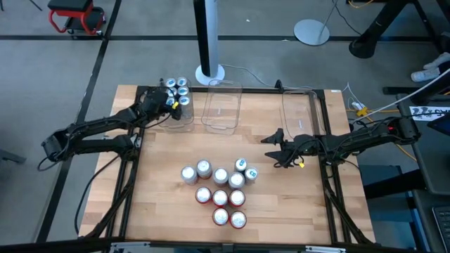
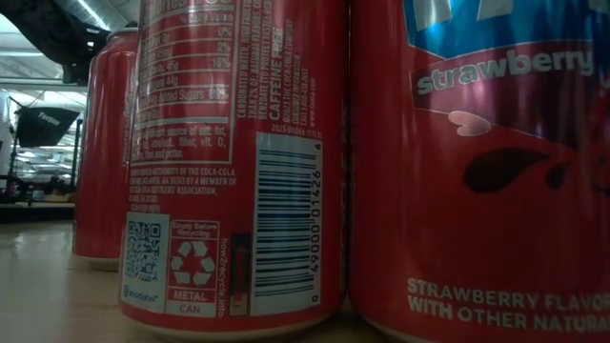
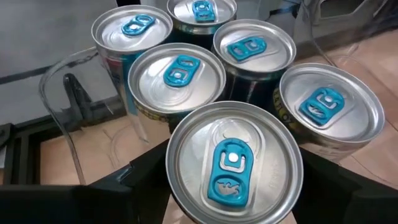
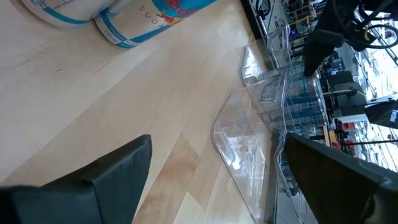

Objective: Sort soda cans
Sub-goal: Put the blue soda can into the left transparent bin

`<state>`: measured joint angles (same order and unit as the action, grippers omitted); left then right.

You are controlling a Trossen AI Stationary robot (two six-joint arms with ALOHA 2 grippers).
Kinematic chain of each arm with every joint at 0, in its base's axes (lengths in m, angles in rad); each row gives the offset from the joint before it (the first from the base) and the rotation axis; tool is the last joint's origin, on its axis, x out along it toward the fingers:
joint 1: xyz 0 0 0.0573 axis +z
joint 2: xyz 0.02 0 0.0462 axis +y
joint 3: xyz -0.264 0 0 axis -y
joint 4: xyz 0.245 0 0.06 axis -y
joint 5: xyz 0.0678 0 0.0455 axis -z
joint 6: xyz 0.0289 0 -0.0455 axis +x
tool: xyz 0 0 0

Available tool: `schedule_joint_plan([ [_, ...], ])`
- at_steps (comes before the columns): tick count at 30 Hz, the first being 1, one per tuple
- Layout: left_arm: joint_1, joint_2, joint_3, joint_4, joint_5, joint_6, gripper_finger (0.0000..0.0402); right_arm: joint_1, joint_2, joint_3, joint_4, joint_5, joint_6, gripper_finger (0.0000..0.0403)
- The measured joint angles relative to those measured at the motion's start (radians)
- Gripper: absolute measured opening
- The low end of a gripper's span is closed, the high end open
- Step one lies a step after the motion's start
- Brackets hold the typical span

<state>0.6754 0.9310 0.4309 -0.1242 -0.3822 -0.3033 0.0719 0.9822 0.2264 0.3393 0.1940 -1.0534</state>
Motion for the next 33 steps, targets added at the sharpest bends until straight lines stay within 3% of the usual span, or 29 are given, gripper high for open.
schedule_joint_plan([
  [17, -0.001, -0.006, 0.011, 0.029, -0.005, -0.001, 0.0314, 0.0, 0.0, 0.0, -0.006, -0.003, 0.0, 0.0366],
  [26, -0.057, -0.09, 0.193, -0.102, -0.004, 0.053, 0.0315, 0.0, 0.0, 0.0, -0.006, -0.003, 0.002, 0.0366],
  [33, -0.19, -0.092, 0.272, -0.068, 0.017, 0.107, 0.0315, 0.0, 0.0, 0.0, -0.011, -0.003, 0.018, 0.0366],
])
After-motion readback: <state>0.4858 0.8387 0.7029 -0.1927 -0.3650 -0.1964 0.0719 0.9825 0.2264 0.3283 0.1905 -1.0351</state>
